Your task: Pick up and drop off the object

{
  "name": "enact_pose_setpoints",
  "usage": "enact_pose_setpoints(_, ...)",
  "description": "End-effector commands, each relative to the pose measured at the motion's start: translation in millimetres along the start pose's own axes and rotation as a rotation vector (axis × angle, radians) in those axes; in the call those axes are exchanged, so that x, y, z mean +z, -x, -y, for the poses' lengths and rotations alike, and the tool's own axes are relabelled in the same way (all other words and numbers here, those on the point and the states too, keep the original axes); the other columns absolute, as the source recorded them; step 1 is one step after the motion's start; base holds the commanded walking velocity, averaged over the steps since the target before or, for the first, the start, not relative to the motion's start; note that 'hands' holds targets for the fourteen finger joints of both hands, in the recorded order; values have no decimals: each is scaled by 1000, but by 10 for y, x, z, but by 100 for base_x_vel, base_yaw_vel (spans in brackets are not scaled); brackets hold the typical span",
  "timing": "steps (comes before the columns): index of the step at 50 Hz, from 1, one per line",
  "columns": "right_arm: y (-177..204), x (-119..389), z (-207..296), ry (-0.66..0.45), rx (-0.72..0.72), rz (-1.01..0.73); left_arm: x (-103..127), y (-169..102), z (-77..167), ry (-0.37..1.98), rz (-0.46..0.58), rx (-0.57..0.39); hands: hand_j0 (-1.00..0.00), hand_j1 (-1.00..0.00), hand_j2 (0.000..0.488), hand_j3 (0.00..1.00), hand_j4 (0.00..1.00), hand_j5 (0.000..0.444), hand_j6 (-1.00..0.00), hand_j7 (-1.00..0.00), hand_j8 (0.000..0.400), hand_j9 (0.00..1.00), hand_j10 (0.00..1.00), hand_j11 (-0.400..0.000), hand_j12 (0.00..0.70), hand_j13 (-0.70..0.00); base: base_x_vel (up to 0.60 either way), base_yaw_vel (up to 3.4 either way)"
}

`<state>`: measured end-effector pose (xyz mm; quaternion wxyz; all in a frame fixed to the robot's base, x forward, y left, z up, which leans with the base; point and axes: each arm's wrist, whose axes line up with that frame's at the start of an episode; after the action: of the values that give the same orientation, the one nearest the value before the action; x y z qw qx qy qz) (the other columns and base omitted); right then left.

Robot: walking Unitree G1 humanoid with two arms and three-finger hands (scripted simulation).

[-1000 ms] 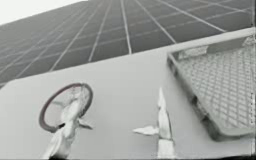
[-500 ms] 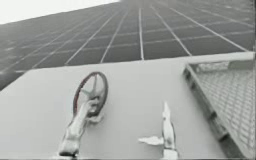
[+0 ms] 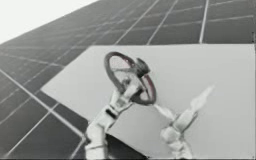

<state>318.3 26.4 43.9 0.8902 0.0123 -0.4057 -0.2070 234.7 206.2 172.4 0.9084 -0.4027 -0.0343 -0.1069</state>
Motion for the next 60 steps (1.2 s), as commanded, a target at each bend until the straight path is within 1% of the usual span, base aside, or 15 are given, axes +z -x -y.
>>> enact_pose_setpoints(1, 90, -455, -1207, -164, 20, 133, -325, 142, 638, 86, -115, -103, -1000, -1000, 0, 0, 647, 323, -1000, -1000, 400, 0, 647, -259, 700, -453, 0, 0)
enact_pose_setpoints(2, 83, -423, -1249, -233, 108, 104, -303, 222, 602, 100, -118, -109, -1000, -1000, 0, 112, 1000, 444, -1000, -1000, 400, 112, 1000, -400, 700, -700, 0, 0)
enact_pose_setpoints(3, -21, -406, -1304, -280, 179, 73, -353, 190, 642, 99, -111, -105, -1000, -1000, 0, 931, 1000, 34, -1000, -1000, 400, 931, 1000, -400, 700, -700, 0, 0)
enact_pose_setpoints(4, -22, -387, -1245, -335, 270, 59, -398, 185, 638, 106, -124, -104, -1000, -1000, 0, 989, 1000, 5, -1000, -1000, 400, 989, 1000, -400, 700, -700, 0, 0)
enact_pose_setpoints(7, -135, -361, -1258, -417, 460, 36, -322, 165, 636, 93, -132, -69, -1000, -1000, 0, 1000, 1000, 0, -1000, -1000, 400, 1000, 1000, -400, 700, -700, 0, 0)
enact_pose_setpoints(13, 43, -275, -881, -675, 143, -556, -350, 224, 497, 28, -153, -6, -1000, -1000, 0, 1000, 1000, 0, -1000, -1000, 400, 1000, 1000, -400, 700, -700, 0, 0)
enact_pose_setpoints(20, 163, -169, -86, -616, -191, -772, -548, 90, 108, -54, -315, 108, -989, -1000, 5, 1000, 1000, 0, -989, -1000, 400, 1000, 1000, -400, 700, -700, 0, 0)
enact_pose_setpoints(21, 196, -194, -71, -615, -237, -800, -567, 68, 63, -63, -332, 125, -688, -1000, 156, 1000, 1000, 0, -688, -1000, 400, 1000, 1000, -400, 700, -700, 0, 0)
enact_pose_setpoints(22, 224, -211, -53, -598, -264, -815, -685, -26, 44, -83, -365, 134, -23, -1000, 488, 1000, 1000, 0, -23, -1000, 400, 1000, 1000, -400, 700, -700, 0, 0)
enact_pose_setpoints(23, 299, -240, 38, -607, -329, -800, -754, -68, 119, -101, -400, 164, 0, 0, 0, 1000, 1000, 0, 0, 0, 0, 1000, 1000, -400, 0, -700, 0, 0)
enact_pose_setpoints(33, 454, -662, -145, -588, -7, -354, -808, 80, -111, -82, -414, 204, 0, 0, 0, 1000, 1000, 0, 0, 0, 0, 1000, 1000, -400, 0, -700, 0, 0)
enact_pose_setpoints(42, 121, -567, 602, -531, 155, -143, -970, 262, -29, -37, -478, 166, 0, 0, 0, 1000, 1000, 0, 0, 0, 0, 1000, 1000, -400, 0, -700, 0, 0)
enact_pose_setpoints(55, -370, -516, 1242, -802, 303, 232, -1013, 420, -61, -25, -531, 97, 0, 0, 0, 1000, 1000, 0, 0, 0, 0, 1000, 1000, -400, 0, -700, 0, 0)
enact_pose_setpoints(56, -1529, -140, 875, -123, -255, -1058, -1002, 475, -50, -25, -533, 113, 0, 0, 0, 1000, 1000, 0, 0, 0, 0, 1000, 1000, -400, 0, -700, 9, 605)
enact_pose_setpoints(60, -1529, -140, 875, -123, -255, -1058, -1002, 475, -50, -25, -533, 113, 0, 0, 0, 1000, 1000, 0, 0, 0, 0, 1000, 1000, -400, 0, -700, 9, 610)
